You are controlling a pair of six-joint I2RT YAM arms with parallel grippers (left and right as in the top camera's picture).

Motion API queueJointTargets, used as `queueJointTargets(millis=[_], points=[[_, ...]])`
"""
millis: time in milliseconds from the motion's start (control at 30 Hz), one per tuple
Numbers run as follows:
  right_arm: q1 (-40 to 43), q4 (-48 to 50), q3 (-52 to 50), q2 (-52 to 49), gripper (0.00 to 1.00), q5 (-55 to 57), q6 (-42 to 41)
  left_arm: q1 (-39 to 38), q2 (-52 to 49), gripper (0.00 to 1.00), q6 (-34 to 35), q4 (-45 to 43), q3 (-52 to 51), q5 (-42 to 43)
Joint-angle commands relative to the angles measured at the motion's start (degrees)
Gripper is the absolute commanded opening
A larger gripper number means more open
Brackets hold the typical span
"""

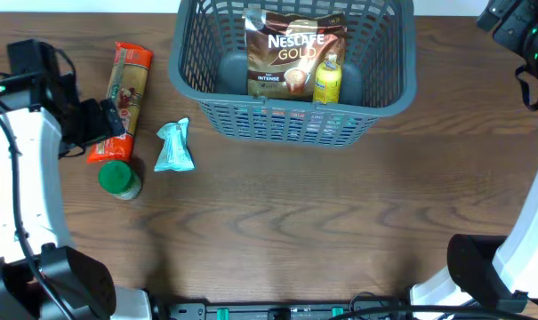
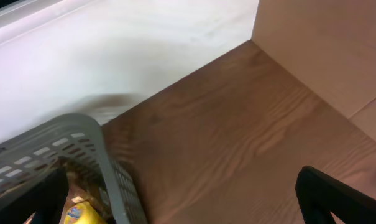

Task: Pack container
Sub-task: 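Move the left gripper to the green-lidded jar and grasp it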

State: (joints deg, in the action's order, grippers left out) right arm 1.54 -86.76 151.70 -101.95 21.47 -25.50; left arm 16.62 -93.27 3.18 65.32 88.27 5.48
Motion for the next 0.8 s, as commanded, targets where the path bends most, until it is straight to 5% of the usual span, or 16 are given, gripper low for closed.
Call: queueJointTargets(millis=[0,400,767], points=[[0.35,-0.11,0.07,-0.15,0.99,0.59,-0.81,0.98,0.48,0.98,-2.54,-1.42,-2.69,3.10],[0.35,-0.11,0.07,-0.15,0.99,0.59,-0.81,0.98,0.83,0.98,-2.80,-13.53,-20.63,3.10],[0.35,-0.11,0.07,-0.15,0.99,0.59,-0.81,1.01,0.90,0.98,-4.44,-19.91,-26.45,3.10]])
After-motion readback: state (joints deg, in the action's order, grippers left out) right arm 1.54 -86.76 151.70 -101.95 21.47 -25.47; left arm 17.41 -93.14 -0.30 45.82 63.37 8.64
